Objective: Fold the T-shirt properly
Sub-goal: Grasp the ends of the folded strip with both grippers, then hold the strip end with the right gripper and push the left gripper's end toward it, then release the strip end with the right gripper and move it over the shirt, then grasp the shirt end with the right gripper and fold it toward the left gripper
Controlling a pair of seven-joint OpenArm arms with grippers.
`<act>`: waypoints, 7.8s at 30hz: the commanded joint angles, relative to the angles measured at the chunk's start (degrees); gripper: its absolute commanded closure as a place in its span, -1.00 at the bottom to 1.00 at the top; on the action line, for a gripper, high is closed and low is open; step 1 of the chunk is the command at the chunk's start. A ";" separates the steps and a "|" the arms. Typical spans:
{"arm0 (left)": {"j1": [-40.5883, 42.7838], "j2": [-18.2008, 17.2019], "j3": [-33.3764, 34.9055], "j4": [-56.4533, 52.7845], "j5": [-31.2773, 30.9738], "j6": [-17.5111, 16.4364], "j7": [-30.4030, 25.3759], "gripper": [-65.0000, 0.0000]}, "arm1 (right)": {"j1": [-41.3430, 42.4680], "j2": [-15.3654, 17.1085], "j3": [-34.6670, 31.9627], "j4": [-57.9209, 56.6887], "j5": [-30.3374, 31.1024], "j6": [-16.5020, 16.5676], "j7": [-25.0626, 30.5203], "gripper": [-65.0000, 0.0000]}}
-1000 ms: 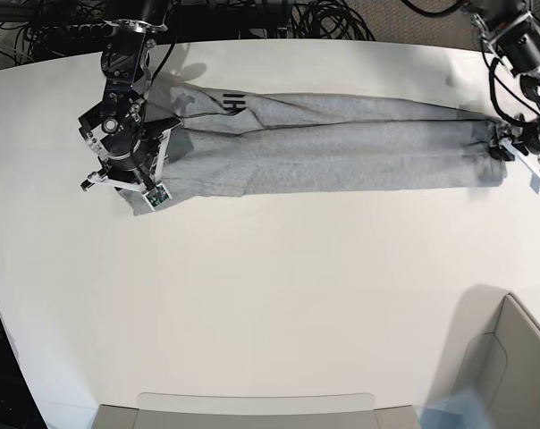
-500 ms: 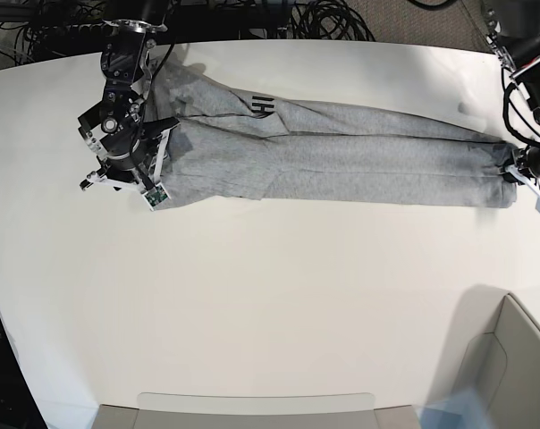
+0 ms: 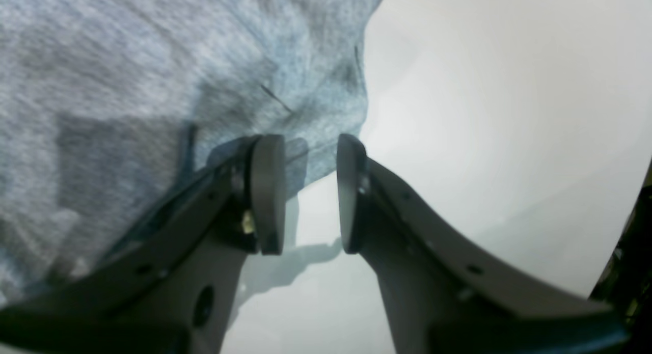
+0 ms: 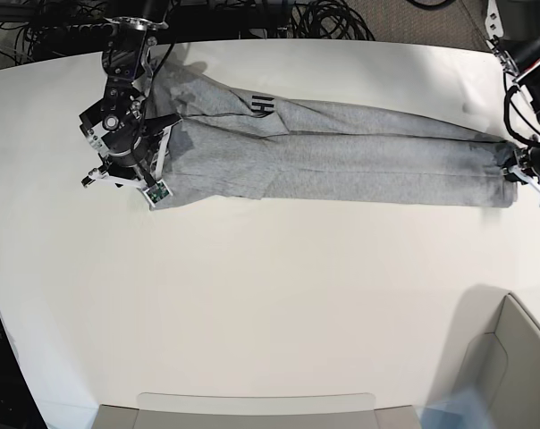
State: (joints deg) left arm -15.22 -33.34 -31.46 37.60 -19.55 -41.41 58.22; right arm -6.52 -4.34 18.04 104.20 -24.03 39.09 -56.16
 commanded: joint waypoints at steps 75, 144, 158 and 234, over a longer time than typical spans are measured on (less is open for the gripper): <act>19.49 22.31 28.52 75.23 6.14 1.41 21.78 1.00 | 0.68 -0.98 0.11 0.98 0.43 0.91 0.64 0.45; 23.00 20.38 19.90 73.38 1.75 1.41 21.78 0.68 | -0.20 -4.50 18.48 -16.95 52.82 0.91 -19.57 0.45; 23.09 20.38 19.90 73.47 1.75 1.41 21.78 0.68 | 2.61 -4.06 7.94 -25.57 52.30 0.91 -14.21 0.92; 18.61 12.82 -0.76 50.53 1.75 1.41 21.78 0.68 | 22.66 -4.66 -58.53 -17.13 34.98 -33.16 -5.16 1.00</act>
State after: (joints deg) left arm 3.97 -19.53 -32.14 87.24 -17.61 -39.92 80.53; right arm 14.68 -8.16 -40.66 86.28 10.70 5.78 -62.46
